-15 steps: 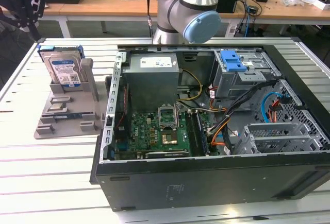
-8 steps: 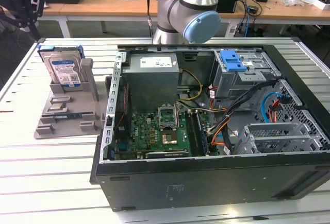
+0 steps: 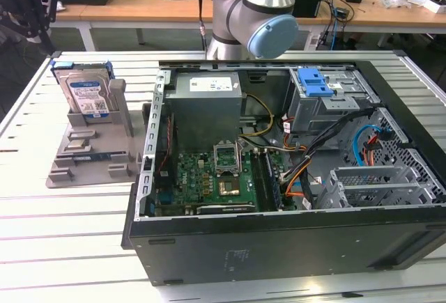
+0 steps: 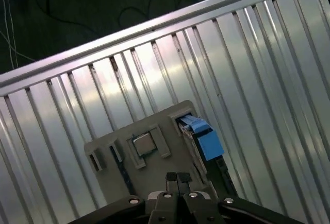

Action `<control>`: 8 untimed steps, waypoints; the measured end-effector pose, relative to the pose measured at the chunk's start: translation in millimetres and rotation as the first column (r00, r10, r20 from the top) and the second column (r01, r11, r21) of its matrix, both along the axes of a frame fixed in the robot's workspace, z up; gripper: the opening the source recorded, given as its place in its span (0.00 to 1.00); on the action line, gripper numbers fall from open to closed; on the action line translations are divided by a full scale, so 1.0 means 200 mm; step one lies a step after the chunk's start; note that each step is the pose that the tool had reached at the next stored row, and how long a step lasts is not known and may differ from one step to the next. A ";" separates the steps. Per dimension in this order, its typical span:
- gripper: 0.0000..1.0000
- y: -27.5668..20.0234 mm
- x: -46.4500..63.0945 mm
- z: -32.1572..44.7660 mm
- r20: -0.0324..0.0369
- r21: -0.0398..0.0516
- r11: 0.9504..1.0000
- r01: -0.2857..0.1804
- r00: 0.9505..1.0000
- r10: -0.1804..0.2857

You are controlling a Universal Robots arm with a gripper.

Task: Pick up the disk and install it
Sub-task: 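Pick up the disk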

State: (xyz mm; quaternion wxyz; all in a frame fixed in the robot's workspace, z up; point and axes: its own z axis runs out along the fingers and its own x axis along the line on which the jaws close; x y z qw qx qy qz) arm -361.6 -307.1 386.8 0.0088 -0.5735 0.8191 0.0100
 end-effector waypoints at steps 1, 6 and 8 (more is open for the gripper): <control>0.11 0.000 0.00 0.000 0.000 0.000 1.000 -0.014 1.000 0.014; 0.11 0.000 0.00 0.000 0.000 0.000 0.996 -0.095 0.996 0.095; 0.11 0.000 0.00 0.000 0.000 0.000 0.992 -0.128 0.992 0.128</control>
